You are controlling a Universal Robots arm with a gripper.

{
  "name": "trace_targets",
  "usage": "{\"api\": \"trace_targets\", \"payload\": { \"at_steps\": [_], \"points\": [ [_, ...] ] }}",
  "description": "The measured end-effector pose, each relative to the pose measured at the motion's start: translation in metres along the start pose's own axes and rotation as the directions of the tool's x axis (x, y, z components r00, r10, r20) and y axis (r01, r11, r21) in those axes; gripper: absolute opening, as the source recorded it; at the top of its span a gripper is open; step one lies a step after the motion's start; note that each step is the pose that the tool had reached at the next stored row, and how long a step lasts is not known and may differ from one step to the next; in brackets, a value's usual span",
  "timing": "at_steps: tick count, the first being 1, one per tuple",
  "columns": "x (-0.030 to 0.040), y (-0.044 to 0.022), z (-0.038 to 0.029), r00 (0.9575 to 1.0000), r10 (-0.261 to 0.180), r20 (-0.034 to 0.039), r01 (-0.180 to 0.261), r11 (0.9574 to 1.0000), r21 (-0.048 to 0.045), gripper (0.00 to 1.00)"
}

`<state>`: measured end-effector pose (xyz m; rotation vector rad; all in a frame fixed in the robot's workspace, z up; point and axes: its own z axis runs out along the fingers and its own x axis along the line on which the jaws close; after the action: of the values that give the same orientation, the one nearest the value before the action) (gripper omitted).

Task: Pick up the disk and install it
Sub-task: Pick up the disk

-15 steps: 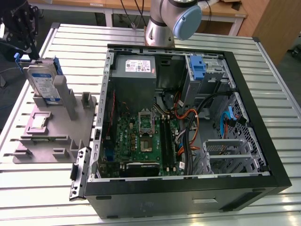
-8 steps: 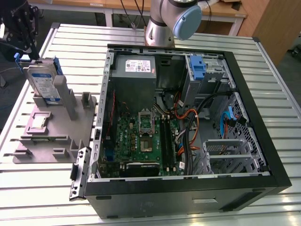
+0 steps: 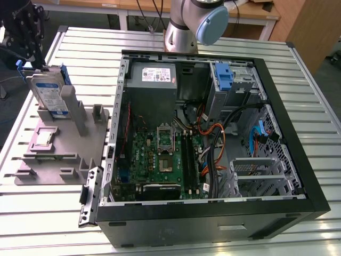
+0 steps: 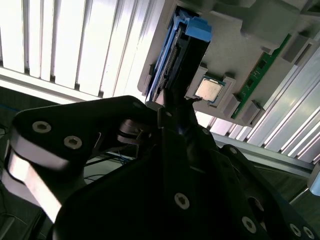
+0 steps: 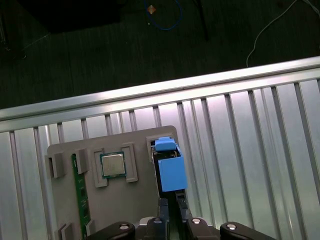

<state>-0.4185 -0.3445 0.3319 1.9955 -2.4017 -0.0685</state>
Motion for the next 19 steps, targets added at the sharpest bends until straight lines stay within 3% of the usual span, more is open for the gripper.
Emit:
{"api": "trace_targets", "payload": {
  "at_steps": [1, 2, 5, 10, 19],
  "points": [
    [0.0, 0.0, 0.0, 1.0, 0.0, 0.0, 0.0, 1.0, 0.0, 0.23],
    [0.0, 0.0, 0.0, 1.0, 0.0, 0.0, 0.0, 1.0, 0.0, 0.23],
    [0.0, 0.0, 0.0, 1.0, 0.0, 0.0, 0.0, 1.0, 0.0, 0.42],
    [0.0, 0.0, 0.0002, 1.0, -0.002, 0.0, 0.002, 1.0, 0.0, 0.42],
    [0.0, -0.0001, 0.0024, 0.9981, -0.062, -0.0017, 0.062, 0.9981, 0.0056, 0.42]
  ]
}}
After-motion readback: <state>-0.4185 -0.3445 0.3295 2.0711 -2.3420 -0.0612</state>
